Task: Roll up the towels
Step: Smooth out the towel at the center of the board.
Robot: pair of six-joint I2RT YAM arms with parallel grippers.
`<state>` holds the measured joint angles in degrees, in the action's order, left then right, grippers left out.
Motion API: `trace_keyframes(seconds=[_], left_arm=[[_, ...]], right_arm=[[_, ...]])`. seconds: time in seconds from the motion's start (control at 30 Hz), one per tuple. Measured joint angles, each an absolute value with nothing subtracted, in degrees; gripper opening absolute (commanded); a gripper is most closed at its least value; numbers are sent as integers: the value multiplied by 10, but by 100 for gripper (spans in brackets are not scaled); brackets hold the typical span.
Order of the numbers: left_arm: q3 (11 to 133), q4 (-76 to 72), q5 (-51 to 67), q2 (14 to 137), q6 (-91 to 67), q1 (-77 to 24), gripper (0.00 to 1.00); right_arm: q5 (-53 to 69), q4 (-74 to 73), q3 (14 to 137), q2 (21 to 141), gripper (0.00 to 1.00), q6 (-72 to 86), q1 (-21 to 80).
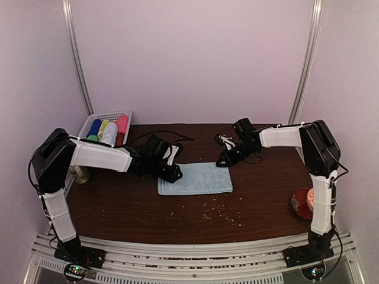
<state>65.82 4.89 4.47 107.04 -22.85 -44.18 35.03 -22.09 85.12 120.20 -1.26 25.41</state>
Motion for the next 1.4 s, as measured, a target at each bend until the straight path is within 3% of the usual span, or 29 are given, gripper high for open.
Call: trace_keyframes(seconds=[0.3,0.5,0.7,0.8,0.87,0.93,1.07,1.17,1.23,1.4], left_arm=[[633,91,48,1071,-230,-440,17],[604,99,51,1072,-229,-423,10],[593,92,52,1065,-229,-419,11],[583,97,51,1053,-229,-418,22],[580,111,47,1040,-230,-418,42],[578,130,37,1025,-227,-418,54],[591,161,9,999,-230,-415,61],[624,171,-12,997,-224,-415,60],[653,172,-22,998,-219,-413,56],[715,152,-25,1021,-209,-396,22]], right_arm=[[296,-209,851,1218,12,5,254],[275,-206,851,1232,12,7,254],[260,-204,852,1232,13,7,256],[259,-206,854,1232,14,6,256],[259,-208,856,1232,17,4,256],[264,-210,857,1232,21,1,256],[289,-225,857,1221,31,-14,256],[311,-245,857,1201,31,-33,256],[325,-259,857,1180,26,-48,256],[364,-284,857,1130,2,-85,256]])
